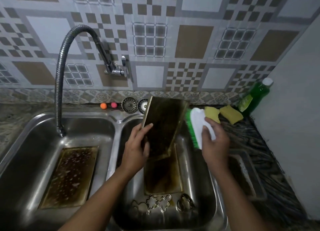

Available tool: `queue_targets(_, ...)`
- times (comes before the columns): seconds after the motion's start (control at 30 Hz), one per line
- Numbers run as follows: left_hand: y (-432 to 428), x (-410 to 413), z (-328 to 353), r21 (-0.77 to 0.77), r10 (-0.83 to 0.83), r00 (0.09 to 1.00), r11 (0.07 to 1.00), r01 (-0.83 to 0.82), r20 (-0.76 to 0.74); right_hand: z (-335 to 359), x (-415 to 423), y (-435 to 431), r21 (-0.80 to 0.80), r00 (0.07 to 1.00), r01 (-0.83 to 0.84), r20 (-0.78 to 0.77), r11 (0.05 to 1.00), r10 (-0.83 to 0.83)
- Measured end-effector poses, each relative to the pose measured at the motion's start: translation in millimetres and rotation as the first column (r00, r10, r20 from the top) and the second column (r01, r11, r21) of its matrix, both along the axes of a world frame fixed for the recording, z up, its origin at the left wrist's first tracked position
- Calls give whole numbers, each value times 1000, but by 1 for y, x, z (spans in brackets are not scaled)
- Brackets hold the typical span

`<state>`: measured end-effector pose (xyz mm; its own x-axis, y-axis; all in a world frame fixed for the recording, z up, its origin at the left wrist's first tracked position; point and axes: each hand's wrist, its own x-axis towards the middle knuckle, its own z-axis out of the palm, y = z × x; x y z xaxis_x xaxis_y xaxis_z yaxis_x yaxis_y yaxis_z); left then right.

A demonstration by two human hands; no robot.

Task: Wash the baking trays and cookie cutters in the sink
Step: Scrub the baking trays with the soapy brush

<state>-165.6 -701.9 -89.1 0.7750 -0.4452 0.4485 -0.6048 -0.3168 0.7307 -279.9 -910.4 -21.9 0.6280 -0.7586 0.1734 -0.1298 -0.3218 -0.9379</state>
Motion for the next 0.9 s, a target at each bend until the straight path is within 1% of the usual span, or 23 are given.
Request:
queue_targets(0.07,-7,3,4,-70,15,997,997,-20,-78,-2,26,16,-16,996,-86,-5,996,86)
queue_targets(0.1,-9,4,3,-98,25,993,995,-36,-113,-5,37,22,-35,995,-101,-14,994,100)
queue_targets(0.2,-6,2,-3,-148,57,972,985,-93,-227,-18,63,35,-14,997,-59,-40,998,59)
queue_targets(0.27,-1,-2,-9,-154,45,958,984,-92,-282,-23,78,44,29,997,-31,-65,999,33)
queue_targets(0.3,0,-4,-12,-161,31,952,983,-83,-304,-26,85,51,27,996,-43,-81,999,45)
queue_targets(0.37,0,-3,-15,-180,21,940,980,-87,-341,-32,94,69,-11,985,-150,-85,989,148)
queue_targets(0.43,-1,-2,-20,-199,44,922,972,-129,-384,-42,89,86,-46,957,-276,-104,960,270)
queue_targets(0.47,0,-1,-23,-208,62,910,965,-159,-410,-49,81,91,-79,946,-311,-126,947,300)
queue_targets(0.53,4,0,-26,-219,99,886,951,-218,-453,-58,63,91,-131,952,-284,-160,950,262)
queue_targets(0.6,7,1,-25,-209,117,872,948,-240,-475,-64,55,76,-103,979,-160,-144,982,144)
queue_targets(0.67,9,-2,-22,-199,85,872,959,-204,-483,-63,62,58,-69,985,-27,-170,997,15)
queue_targets(0.73,6,-10,-20,-214,15,864,967,-141,-504,-58,76,49,-6,984,43,-171,999,-43)
queue_targets(0.8,0,-16,-21,-225,-17,855,967,-117,-518,-48,90,53,34,990,32,-139,999,-27)
queue_targets(0.83,-3,-17,-19,-235,-25,849,965,-118,-528,-44,94,59,32,992,-13,-128,999,17)
queue_targets(0.9,-6,-13,-15,-253,-23,830,957,-143,-557,-40,92,74,-6,979,-162,-126,987,160)
